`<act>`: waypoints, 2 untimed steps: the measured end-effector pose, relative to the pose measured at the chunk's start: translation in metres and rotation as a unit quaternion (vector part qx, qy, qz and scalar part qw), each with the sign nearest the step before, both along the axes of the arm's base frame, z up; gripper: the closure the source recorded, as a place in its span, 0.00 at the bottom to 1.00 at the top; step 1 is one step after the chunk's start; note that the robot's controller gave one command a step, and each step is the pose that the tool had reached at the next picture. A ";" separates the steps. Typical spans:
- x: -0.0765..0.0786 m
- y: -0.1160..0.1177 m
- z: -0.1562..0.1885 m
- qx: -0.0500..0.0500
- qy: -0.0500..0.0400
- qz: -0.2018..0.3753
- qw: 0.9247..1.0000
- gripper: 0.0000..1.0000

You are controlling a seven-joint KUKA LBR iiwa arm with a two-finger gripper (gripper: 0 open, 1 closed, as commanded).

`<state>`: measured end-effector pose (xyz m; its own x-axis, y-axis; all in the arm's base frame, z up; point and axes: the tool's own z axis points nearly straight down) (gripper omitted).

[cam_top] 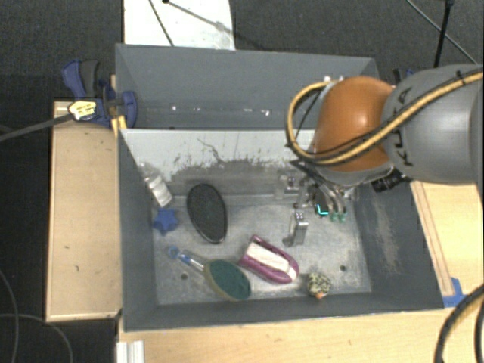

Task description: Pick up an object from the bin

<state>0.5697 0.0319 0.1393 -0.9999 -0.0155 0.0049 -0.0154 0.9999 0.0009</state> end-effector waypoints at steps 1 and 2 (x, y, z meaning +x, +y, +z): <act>0.002 0.000 0.005 0.000 -0.004 -0.001 1.000 1.00; 0.002 0.000 0.005 0.000 -0.004 -0.001 1.000 0.00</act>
Offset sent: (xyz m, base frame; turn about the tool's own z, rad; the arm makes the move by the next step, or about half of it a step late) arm 0.0000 0.0000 0.0000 0.0000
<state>0.5716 0.0318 0.1439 -0.9999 -0.0132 -0.0029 -0.0132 0.9999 0.0012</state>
